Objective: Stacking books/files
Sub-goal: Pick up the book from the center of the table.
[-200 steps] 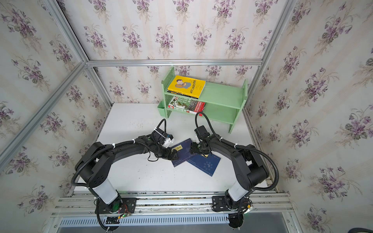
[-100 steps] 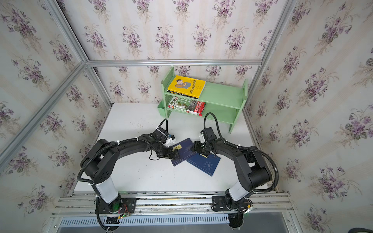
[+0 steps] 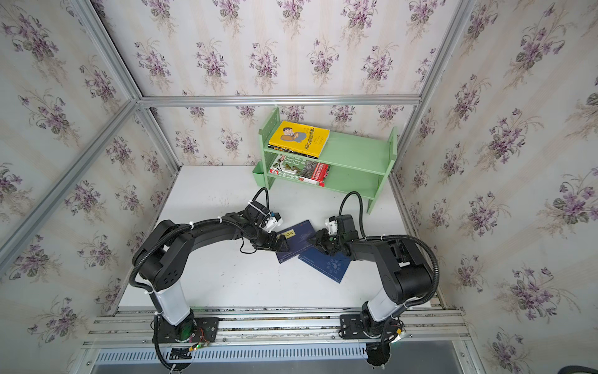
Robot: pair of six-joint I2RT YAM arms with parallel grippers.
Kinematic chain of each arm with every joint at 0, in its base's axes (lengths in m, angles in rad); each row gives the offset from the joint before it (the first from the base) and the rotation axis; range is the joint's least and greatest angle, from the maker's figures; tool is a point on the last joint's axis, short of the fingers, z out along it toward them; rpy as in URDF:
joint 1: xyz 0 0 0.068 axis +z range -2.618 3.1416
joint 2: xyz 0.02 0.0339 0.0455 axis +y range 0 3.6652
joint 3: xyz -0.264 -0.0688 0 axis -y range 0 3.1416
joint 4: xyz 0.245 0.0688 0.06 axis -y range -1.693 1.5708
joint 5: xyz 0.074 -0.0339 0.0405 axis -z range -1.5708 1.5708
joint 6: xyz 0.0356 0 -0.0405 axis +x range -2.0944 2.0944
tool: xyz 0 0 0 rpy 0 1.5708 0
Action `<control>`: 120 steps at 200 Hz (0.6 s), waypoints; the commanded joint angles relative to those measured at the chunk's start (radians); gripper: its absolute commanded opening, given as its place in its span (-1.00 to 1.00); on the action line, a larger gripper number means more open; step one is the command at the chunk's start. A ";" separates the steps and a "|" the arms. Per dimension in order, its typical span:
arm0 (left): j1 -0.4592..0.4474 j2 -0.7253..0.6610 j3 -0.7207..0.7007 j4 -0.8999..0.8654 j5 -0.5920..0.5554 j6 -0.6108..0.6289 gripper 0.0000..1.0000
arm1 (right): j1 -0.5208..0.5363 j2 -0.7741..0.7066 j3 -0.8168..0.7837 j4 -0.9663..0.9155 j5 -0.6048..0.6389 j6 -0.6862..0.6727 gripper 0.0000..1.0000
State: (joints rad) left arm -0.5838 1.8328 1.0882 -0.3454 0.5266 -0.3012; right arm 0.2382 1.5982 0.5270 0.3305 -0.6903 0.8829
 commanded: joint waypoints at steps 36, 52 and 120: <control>0.022 -0.031 -0.017 -0.020 -0.040 0.007 0.99 | -0.013 -0.049 -0.004 0.056 0.021 0.057 -0.75; 0.032 -0.051 -0.017 -0.020 -0.041 -0.003 0.99 | -0.017 -0.087 0.007 0.021 0.030 0.060 -0.79; 0.122 -0.136 -0.009 -0.016 0.019 -0.055 0.99 | -0.030 -0.242 -0.001 0.050 0.050 0.175 -0.86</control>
State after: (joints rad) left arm -0.4866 1.7287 1.0706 -0.3634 0.5041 -0.3286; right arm 0.2127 1.4113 0.5282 0.3264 -0.6483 0.9905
